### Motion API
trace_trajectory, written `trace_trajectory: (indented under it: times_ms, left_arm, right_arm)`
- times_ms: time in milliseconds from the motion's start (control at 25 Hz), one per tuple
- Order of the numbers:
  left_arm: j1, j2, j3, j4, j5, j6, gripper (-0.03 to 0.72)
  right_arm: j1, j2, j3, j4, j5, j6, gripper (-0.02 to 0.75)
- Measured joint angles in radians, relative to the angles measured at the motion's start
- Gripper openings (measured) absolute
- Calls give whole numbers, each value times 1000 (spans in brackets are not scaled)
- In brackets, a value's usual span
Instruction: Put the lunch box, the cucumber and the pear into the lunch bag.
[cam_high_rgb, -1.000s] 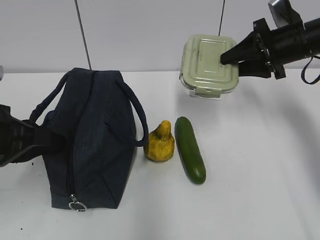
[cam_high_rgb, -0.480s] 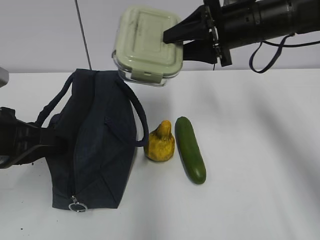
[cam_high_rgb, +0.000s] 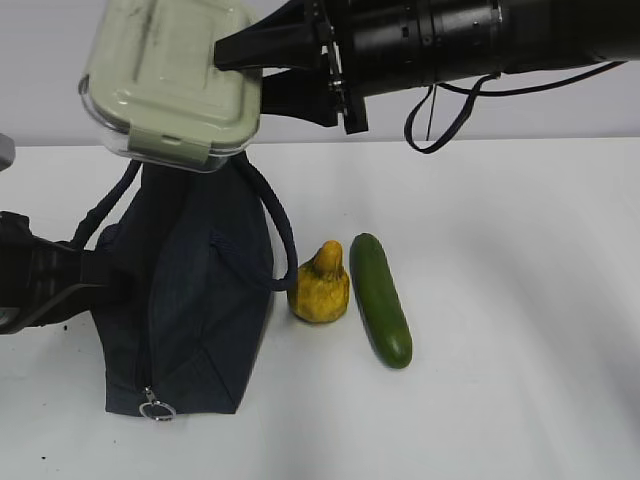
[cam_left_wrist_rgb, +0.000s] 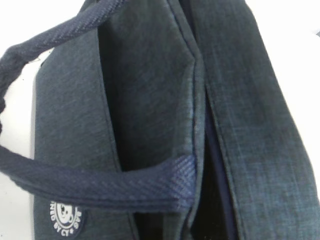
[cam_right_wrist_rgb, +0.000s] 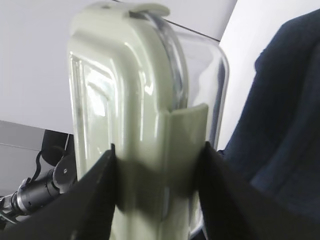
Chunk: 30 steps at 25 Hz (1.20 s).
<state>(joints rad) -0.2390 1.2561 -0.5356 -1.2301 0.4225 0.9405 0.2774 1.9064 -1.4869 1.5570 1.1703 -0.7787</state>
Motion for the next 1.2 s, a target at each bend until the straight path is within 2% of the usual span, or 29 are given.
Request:
trace_trajectory:
  times_ms: [280, 800, 960, 1200]
  left_arm:
    - [0, 0, 0, -1, -4, 1, -16]
    - [0, 0, 0, -8, -12, 1, -16]
    - [0, 0, 0, -9, -28, 1, -16]
    - [-1, 0, 0, -13, -48, 1, -16]
  right_arm:
    - [75, 19, 0, 44, -39, -27, 365]
    - [75, 115, 3, 69, -192, -54, 365]
    - [74, 130, 3, 4, -199, -50, 365]
    - [50, 130, 3, -158, -183, 6, 365]
